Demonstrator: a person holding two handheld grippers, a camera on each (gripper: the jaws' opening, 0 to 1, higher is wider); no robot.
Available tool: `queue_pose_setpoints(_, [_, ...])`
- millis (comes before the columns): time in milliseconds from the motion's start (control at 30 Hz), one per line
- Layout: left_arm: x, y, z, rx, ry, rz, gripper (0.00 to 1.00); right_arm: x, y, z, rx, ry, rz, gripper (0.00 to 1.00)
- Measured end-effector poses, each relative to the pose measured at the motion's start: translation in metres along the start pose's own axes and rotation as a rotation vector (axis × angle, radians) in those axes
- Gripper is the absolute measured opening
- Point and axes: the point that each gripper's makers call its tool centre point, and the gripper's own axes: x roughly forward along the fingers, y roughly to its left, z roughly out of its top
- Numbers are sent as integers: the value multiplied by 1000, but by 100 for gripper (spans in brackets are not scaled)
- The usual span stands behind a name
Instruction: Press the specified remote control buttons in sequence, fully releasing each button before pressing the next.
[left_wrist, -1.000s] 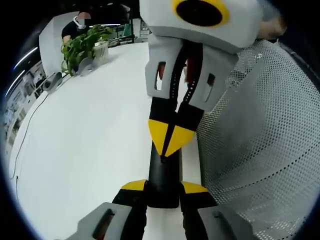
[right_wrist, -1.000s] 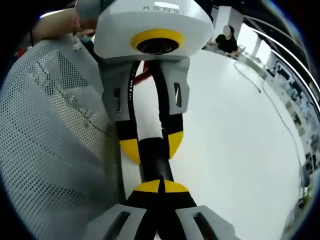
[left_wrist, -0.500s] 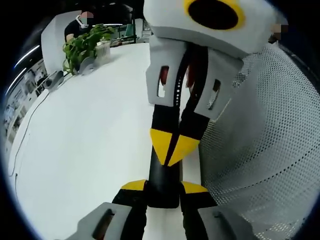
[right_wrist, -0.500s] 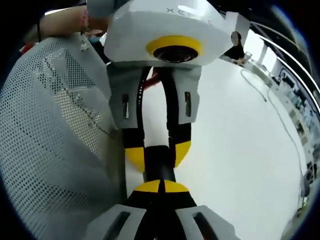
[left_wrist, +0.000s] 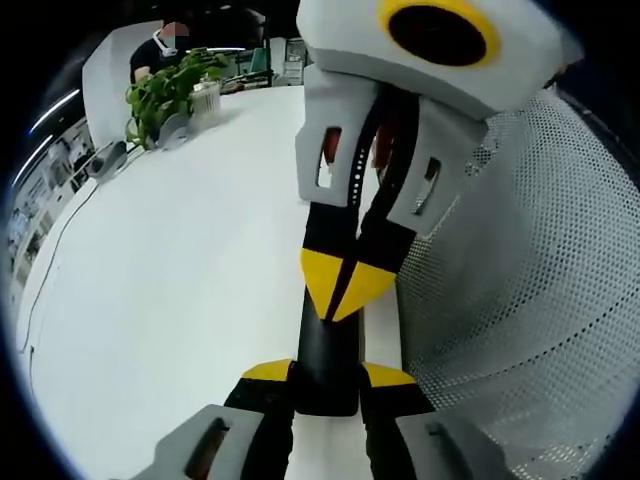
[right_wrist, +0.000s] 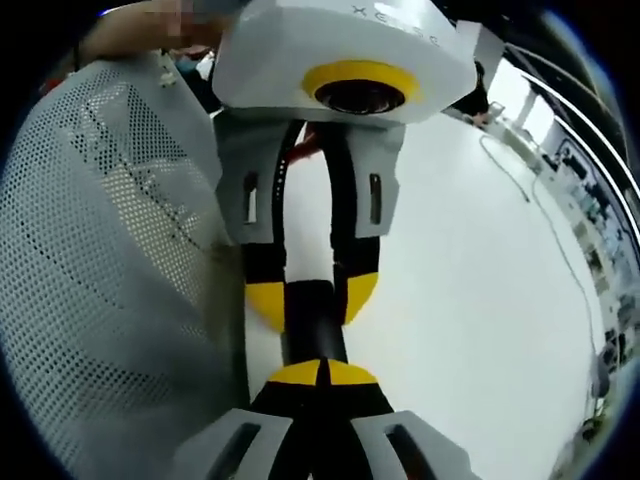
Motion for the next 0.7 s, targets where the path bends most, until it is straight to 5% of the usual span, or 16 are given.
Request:
queue_pose_setpoints(200, [0,1,0,-5,-9,-6,26,2,1,1,-214,49,-22,0])
queue_pose_setpoints(600, [0,1,1,-27,-23,-13,26,3,-1,1,-127,37,-22,0])
queue_pose_setpoints(700, [0,1,1,-23,-21,-11,26,3,-2,2,-49,16,-19,0])
